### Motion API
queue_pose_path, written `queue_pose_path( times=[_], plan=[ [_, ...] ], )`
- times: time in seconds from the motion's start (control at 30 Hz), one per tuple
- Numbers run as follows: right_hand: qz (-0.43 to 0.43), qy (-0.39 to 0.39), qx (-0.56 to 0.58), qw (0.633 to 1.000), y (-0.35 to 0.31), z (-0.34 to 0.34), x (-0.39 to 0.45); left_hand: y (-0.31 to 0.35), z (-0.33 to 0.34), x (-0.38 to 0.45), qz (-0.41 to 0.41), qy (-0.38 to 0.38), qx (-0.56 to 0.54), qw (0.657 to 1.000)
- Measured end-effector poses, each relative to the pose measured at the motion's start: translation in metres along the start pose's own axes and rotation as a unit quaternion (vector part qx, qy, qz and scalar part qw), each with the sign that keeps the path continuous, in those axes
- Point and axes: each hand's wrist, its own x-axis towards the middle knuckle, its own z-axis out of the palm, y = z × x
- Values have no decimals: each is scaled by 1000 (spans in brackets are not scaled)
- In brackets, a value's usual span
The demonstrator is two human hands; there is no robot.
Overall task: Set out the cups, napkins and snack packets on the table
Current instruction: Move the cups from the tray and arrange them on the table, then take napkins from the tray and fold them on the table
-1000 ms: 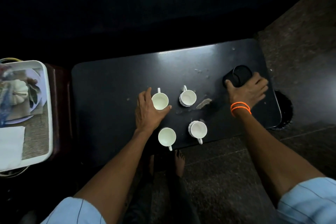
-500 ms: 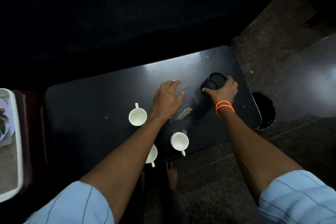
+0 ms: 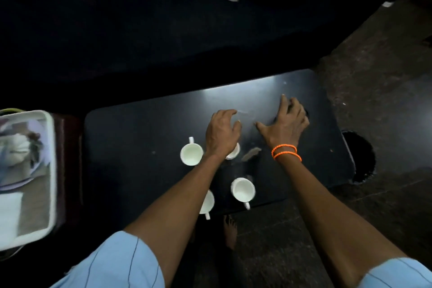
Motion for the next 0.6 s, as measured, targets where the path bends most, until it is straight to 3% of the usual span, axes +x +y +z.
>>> queue_pose_path(
  times=[0.2, 0.37, 0.5, 0.6],
  plan=[
    [-168, -95, 42, 980, -144, 19, -40, -82, -109, -17, -73, 101, -2, 992],
    [-324, -189, 74, 924, -275, 34, -99, -164, -210, -54, -147, 214, -1, 966],
    [-421, -261, 116, 861, -364, 51, -156, -235, -281, -100, -236, 313, 8, 920],
    [-443, -332, 152, 818, -420, 62, -203, -287, -323, -144, -324, 400, 26, 857]
  ],
)
